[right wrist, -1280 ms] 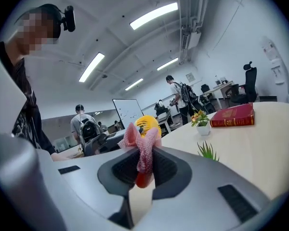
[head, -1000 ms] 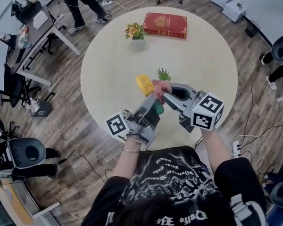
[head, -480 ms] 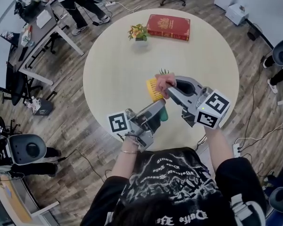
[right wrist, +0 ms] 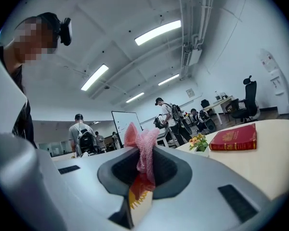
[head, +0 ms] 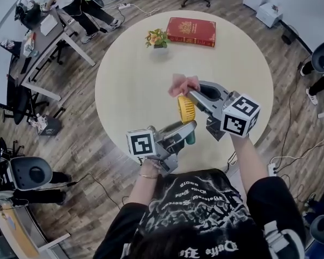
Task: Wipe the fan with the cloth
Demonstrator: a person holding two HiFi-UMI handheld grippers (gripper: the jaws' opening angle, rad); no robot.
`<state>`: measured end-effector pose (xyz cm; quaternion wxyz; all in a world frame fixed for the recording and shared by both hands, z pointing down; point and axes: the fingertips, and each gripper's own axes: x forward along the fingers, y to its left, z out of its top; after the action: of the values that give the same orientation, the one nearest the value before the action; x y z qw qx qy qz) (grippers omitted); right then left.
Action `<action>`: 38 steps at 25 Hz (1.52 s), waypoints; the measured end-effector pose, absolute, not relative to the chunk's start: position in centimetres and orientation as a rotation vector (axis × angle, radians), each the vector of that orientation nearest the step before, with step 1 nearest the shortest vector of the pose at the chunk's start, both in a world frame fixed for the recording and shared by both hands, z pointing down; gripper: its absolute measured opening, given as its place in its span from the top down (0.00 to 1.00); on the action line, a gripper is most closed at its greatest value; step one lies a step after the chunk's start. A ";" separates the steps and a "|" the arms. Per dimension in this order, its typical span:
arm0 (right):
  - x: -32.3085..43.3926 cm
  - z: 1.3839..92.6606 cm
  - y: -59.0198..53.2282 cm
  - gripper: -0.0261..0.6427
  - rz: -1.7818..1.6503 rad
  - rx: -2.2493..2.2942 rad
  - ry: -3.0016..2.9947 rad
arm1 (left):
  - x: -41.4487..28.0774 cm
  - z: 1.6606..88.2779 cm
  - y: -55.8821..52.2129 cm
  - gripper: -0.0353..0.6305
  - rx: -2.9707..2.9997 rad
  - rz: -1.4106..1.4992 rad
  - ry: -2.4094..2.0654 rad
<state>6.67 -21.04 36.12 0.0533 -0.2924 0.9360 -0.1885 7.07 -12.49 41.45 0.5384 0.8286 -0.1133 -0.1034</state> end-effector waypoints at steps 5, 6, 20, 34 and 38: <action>7.6 36.5 -20.9 0.88 -0.785 -0.763 2.714 | 6.9 39.9 -11.7 0.65 2.034 -0.293 -0.192; 7.7 36.6 -20.6 0.88 -0.817 -0.727 2.695 | 6.8 39.6 -11.6 0.65 2.037 -0.315 -0.174; 5.5 38.3 -17.5 0.88 -0.987 -0.445 2.734 | 4.5 36.9 -13.0 0.65 2.027 -0.503 -0.123; 5.0 37.7 -14.3 0.88 -0.904 -0.288 2.843 | 4.3 40.7 -13.8 0.65 2.055 -0.314 -0.315; 4.7 38.3 -13.7 0.88 -0.733 -0.373 2.997 | 4.1 42.1 -13.8 0.65 2.089 -0.175 -0.382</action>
<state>4.71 -13.71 38.26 0.0170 -0.1201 0.9642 -0.2360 4.08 -13.76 42.07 0.4841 0.8578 -0.1570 -0.0719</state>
